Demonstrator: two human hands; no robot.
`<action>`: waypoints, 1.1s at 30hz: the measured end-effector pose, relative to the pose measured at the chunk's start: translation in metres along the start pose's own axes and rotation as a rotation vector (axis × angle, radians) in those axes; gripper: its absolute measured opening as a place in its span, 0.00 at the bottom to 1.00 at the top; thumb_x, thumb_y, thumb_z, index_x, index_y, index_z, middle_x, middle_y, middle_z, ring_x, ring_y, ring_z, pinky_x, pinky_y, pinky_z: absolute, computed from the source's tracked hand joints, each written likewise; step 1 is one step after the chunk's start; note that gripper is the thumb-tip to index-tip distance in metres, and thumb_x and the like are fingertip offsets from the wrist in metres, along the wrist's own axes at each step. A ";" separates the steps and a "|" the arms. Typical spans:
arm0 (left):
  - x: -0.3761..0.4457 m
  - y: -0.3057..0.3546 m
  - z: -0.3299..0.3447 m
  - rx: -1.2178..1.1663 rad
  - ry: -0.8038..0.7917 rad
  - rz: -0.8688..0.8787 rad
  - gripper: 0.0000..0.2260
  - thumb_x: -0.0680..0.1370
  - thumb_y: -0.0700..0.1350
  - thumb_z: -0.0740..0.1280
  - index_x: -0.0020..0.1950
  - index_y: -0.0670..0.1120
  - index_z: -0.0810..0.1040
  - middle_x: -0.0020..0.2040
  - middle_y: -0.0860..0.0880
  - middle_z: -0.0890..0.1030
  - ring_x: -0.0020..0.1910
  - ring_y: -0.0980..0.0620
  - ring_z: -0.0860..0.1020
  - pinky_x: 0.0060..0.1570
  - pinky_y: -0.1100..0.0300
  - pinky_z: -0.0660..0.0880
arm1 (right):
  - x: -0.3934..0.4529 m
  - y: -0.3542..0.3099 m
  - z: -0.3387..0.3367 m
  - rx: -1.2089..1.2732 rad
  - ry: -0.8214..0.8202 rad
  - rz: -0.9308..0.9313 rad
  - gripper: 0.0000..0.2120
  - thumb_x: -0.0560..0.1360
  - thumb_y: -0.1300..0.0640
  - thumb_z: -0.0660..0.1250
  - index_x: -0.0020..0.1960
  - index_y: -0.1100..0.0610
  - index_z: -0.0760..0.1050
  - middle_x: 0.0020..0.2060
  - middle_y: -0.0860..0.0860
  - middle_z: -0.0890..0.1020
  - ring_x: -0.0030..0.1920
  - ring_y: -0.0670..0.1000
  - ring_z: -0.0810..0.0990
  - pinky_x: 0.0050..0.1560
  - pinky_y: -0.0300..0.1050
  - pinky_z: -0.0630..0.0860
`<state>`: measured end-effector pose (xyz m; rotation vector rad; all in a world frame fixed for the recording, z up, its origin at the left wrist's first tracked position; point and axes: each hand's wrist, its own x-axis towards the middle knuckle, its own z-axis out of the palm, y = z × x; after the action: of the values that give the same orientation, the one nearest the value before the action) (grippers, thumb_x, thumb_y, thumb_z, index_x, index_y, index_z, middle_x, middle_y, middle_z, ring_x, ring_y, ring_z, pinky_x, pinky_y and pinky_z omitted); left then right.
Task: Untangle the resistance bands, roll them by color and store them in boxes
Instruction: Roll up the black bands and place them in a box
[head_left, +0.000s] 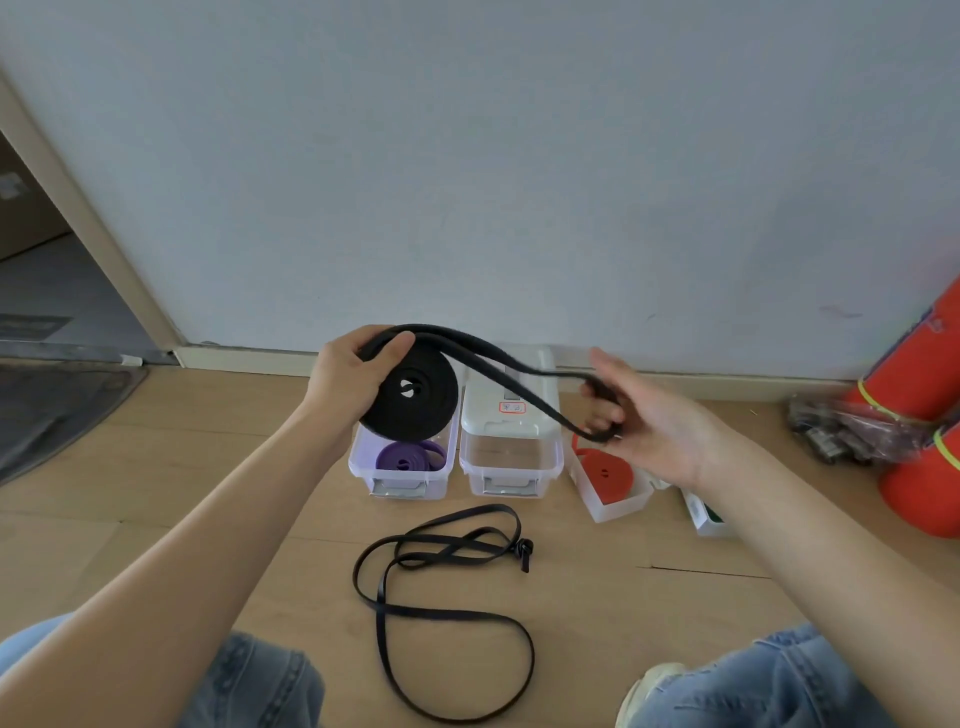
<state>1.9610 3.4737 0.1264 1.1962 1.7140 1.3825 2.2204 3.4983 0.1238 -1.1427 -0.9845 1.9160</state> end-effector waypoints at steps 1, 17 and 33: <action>-0.003 0.004 0.001 -0.012 -0.034 0.025 0.03 0.76 0.48 0.67 0.48 0.53 0.80 0.41 0.54 0.82 0.42 0.56 0.79 0.36 0.68 0.73 | 0.000 0.002 0.000 -0.147 0.034 -0.013 0.19 0.61 0.45 0.73 0.42 0.59 0.77 0.25 0.49 0.70 0.25 0.47 0.69 0.38 0.42 0.69; -0.033 0.031 0.014 0.281 -0.551 0.287 0.07 0.72 0.52 0.70 0.49 0.60 0.80 0.43 0.57 0.83 0.44 0.61 0.80 0.45 0.63 0.78 | -0.009 0.008 0.020 -0.735 -0.358 -0.281 0.22 0.68 0.51 0.74 0.61 0.46 0.73 0.49 0.47 0.84 0.52 0.48 0.82 0.55 0.44 0.76; -0.033 0.037 0.016 0.029 -0.361 0.151 0.01 0.72 0.50 0.70 0.43 0.56 0.81 0.39 0.58 0.83 0.37 0.62 0.80 0.32 0.72 0.74 | -0.013 0.011 0.030 -0.359 -0.269 -0.378 0.14 0.70 0.51 0.69 0.49 0.58 0.71 0.41 0.56 0.82 0.43 0.52 0.82 0.45 0.41 0.79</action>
<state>1.9975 3.4508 0.1557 1.5136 1.4187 1.1414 2.1959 3.4744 0.1296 -0.8163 -1.6178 1.6489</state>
